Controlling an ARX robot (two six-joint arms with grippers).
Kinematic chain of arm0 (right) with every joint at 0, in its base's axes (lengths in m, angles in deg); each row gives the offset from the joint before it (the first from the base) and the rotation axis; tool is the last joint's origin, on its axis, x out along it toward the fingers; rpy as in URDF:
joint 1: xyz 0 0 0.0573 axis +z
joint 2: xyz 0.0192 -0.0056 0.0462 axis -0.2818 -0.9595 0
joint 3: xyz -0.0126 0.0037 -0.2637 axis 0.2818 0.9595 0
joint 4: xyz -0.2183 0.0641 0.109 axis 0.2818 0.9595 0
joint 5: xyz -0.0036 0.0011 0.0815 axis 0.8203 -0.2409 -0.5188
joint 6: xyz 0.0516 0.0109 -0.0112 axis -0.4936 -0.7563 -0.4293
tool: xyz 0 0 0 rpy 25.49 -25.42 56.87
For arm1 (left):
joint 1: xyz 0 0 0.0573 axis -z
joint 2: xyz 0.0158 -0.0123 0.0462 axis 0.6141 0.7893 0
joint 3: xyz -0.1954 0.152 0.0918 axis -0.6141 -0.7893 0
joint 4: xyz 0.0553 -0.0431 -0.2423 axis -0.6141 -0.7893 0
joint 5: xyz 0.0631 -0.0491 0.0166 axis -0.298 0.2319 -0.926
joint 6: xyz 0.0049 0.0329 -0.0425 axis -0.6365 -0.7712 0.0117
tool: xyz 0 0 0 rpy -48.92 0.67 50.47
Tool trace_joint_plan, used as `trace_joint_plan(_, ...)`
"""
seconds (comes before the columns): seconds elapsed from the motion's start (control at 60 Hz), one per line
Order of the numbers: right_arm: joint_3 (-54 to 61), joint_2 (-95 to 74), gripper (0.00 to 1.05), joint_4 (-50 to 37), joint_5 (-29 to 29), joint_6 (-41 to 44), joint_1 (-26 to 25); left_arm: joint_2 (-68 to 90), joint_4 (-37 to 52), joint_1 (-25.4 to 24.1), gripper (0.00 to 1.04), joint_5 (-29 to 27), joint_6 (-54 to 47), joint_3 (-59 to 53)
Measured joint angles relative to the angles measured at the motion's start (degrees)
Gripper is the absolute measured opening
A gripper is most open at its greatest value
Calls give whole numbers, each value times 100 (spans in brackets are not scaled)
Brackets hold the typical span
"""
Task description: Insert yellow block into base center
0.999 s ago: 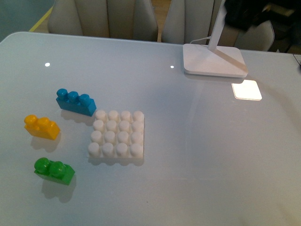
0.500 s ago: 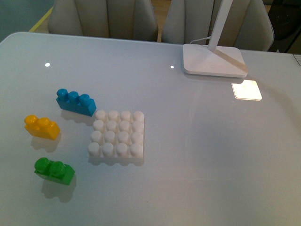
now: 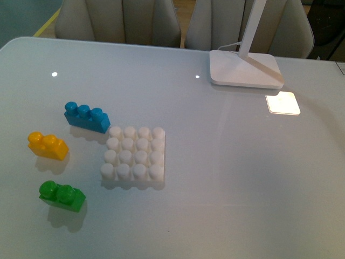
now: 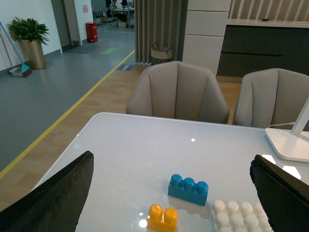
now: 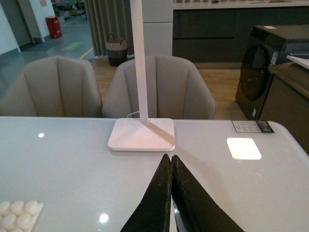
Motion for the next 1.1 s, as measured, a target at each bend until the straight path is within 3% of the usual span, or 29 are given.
trace_joint_plan(0.7,4,1375,2,1329,-7,2,0,0,0,0,97,-2,2,0)
trace_joint_plan(0.8,2,2155,2,2251,-2,2,0,0,0,0,97,-2,2,0)
trace_joint_plan(1.016,2,2337,2,2321,-2,2,0,0,0,0,97,0,2,0)
trace_joint_plan(1.099,2,2343,14,2323,-4,9,0,0,0,0,97,0,0,0)
